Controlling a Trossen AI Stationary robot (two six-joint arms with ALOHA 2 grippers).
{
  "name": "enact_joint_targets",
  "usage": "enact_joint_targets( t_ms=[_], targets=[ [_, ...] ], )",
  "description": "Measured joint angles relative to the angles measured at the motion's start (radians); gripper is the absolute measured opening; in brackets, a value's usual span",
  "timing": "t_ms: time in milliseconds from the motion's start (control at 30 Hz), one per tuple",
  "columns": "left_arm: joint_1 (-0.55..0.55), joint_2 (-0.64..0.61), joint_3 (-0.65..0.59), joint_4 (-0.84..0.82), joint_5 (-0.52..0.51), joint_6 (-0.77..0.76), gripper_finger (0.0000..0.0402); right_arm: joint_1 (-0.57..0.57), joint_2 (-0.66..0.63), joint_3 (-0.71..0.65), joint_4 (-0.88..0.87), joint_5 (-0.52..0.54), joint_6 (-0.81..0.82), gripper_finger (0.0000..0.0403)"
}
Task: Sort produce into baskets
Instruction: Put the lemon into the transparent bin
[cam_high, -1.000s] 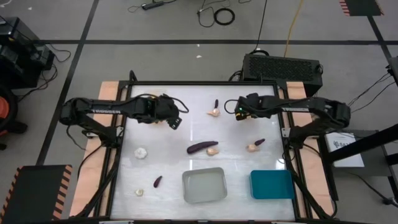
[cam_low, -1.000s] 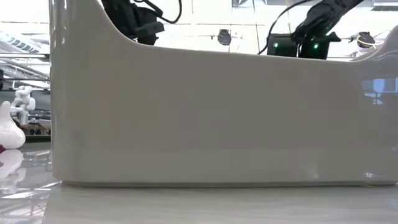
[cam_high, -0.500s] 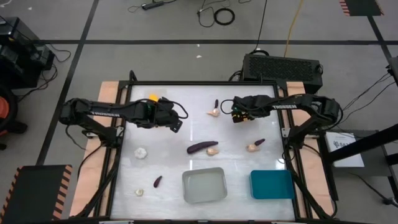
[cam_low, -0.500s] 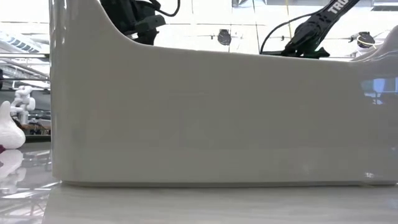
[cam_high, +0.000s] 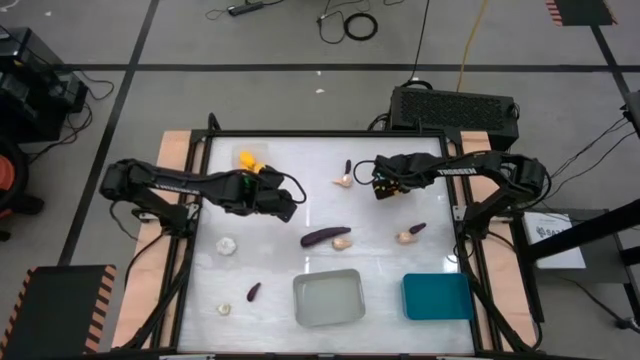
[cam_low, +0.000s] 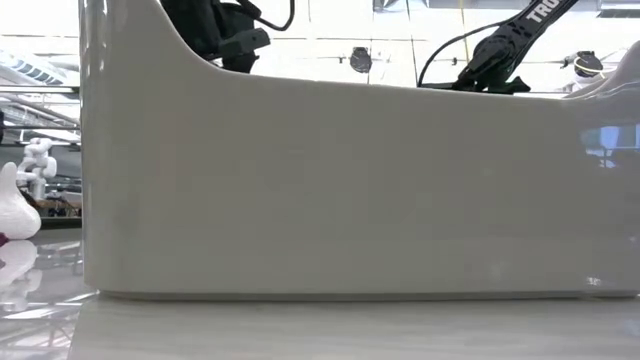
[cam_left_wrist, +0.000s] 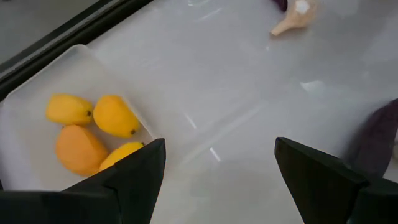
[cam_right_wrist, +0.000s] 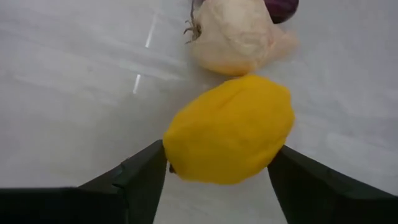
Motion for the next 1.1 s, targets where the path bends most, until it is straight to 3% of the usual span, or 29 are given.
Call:
enact_joint_targets(
  t_ms=[233,433,700,1100],
  targets=[
    [-0.035,0.017,0.0,0.004,0.0,-0.073,0.0309,0.013,-0.009,0.002,-0.033,-0.071,-0.038,0.0204],
    [-0.085,0.023,0.0,0.113,-0.049,-0.113,0.0309,0.104,-0.073,0.001,-0.029,-0.182,-0.066,0.0206],
    [-0.103,0.083,-0.002,0.277,-0.099,-0.111,0.0309,0.263,-0.226,0.001,0.035,-0.215,-0.056,0.0207],
    [-0.079,0.135,0.003,0.732,-0.016,-0.128,0.0309,0.468,-0.339,0.001,0.254,-0.292,-0.073,0.0208]
  ],
)
